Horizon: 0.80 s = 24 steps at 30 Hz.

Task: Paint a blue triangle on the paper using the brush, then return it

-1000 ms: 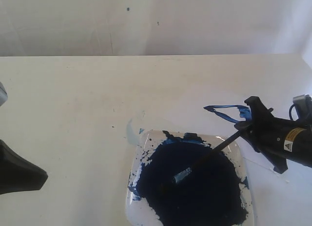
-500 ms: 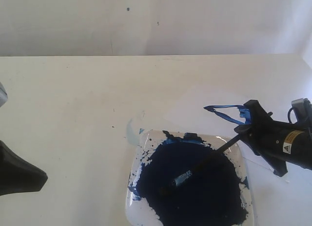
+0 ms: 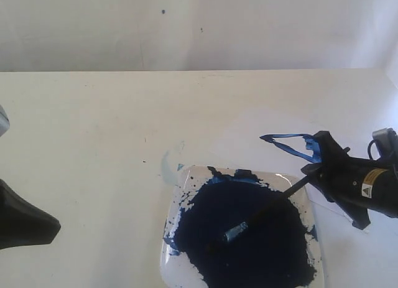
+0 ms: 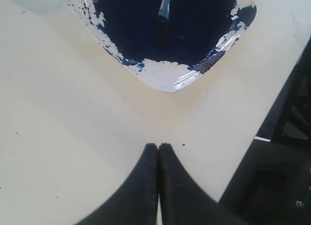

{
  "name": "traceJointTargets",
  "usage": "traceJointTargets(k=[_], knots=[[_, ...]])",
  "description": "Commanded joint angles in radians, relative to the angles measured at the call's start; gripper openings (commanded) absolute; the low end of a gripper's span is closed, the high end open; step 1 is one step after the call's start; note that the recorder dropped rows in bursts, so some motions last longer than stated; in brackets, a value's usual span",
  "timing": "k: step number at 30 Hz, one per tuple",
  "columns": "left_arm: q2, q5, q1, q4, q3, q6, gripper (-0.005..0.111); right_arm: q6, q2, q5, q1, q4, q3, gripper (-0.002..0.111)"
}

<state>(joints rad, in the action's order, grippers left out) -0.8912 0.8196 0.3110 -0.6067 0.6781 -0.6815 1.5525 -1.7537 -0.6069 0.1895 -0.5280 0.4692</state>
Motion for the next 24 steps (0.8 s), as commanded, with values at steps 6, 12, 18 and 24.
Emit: traceJointTargets(k=[6, 12, 18, 24], knots=[[0.006, 0.021, 0.000, -0.026, -0.006, -0.002, 0.000, -0.013, -0.003, -0.021, 0.001, -0.049, -0.005, 0.039], [0.006, 0.021, 0.000, -0.026, -0.006, -0.002, 0.000, -0.010, -0.001, -0.005, -0.001, -0.142, -0.005, 0.052], [0.006, 0.021, 0.000, -0.026, -0.006, -0.002, 0.000, -0.004, 0.054, 0.100, -0.001, -0.253, -0.005, 0.052], [0.006, 0.019, 0.000, -0.024, -0.006, -0.002, 0.000, -0.004, 0.184, 0.258, -0.001, -0.337, -0.005, 0.052]])
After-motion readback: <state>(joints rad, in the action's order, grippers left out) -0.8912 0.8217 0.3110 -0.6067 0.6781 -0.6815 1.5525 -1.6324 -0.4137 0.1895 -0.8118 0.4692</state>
